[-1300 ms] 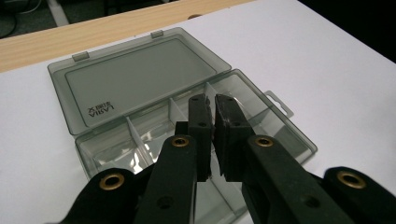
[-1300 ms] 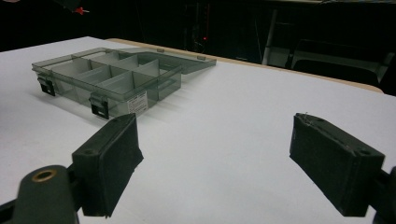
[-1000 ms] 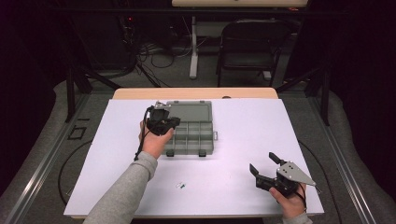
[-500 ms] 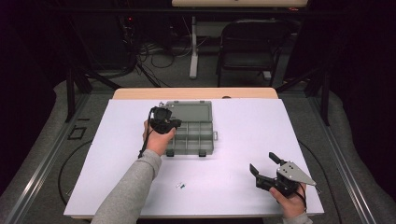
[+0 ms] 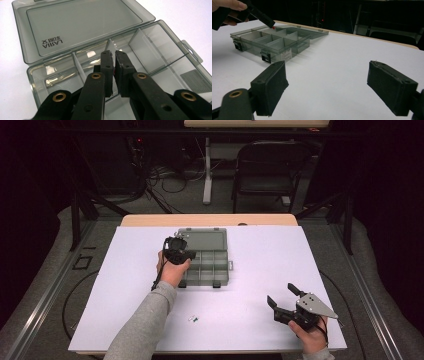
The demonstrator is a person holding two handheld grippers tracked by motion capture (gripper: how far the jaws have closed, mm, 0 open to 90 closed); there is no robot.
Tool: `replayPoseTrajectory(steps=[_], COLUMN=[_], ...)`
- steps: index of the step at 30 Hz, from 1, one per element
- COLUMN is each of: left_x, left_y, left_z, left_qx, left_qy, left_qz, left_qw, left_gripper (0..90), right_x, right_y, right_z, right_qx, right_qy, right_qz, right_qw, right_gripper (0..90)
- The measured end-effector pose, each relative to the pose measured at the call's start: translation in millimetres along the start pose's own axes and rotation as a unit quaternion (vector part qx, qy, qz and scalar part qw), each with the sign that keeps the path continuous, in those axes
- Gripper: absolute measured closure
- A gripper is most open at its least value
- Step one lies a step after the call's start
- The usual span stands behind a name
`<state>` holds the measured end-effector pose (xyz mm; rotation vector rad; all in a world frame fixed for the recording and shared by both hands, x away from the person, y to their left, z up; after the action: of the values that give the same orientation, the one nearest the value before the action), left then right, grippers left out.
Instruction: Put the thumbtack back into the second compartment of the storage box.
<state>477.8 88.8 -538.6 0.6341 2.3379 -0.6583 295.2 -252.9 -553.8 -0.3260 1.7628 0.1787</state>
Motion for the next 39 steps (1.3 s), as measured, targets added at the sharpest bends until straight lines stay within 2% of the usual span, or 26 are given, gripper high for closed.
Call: replayPoseTrajectory(steps=[3,7,11,14,15,16,23,30,39], left_x=[0.2,0.1,-0.9,-1.9,-2.3,-2.5,-0.2,9.4,24.3], left_y=[-1.0,-0.9,-0.7,-0.2,-0.2,0.0,-1.0,-3.8,-6.8], left_z=[1.1,0.1,-2.1,-5.8,-7.6,-10.0,-25.1,-44.8,-61.9], left_qx=[0.002,0.004,0.01,0.004,0.001,-0.004,-0.008,0.006,0.018], left_qy=[0.0,-0.002,-0.008,-0.019,-0.023,-0.029,-0.032,-0.038,-0.043], left_qz=[0.0,-0.001,0.0,0.007,0.01,0.014,0.023,0.03,0.033], left_qw=[1.0,1.0,0.9999,0.9998,0.9997,0.9995,0.9992,0.9988,0.9983], left_gripper=[84.8,78.8,62.9,49.7,49.7,44.1,40.7,38.9,38.3], right_x=[0.0,0.0,0.1,0.2,0.2,0.2,0.2,0.6,1.1], right_y=[-0.1,-0.3,-0.6,-0.9,-0.9,-0.7,-0.8,-0.6,0.1], right_z=[0.0,-0.1,-0.2,-0.4,-0.4,-0.2,-0.2,0.1,0.6], right_qx=[0.0,-0.001,0.0,-0.001,-0.001,-0.001,0.001,0.0,0.0], right_qy=[0.0,0.001,0.002,0.002,0.002,0.001,0.002,0.003,0.006], right_qz=[0.001,0.002,0.003,0.005,0.005,0.005,0.004,0.005,0.003], right_qw=[1.0,1.0,1.0,1.0,1.0,1.0,1.0,1.0,1.0], right_gripper=[15.4,15.4,15.4,15.4,15.4,15.4,15.4,15.4,15.4])
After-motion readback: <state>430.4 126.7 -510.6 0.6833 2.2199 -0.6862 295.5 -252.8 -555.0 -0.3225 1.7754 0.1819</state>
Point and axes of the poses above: each handheld gripper's, and its own axes: z roughly forward along the jaws, x roughly out of its underside, y roughly to its left, the point moved 4 cm from there along z, roughly forward along the jaws, and after that the axes turned 9 degrees about x, right-handed, at the moved point
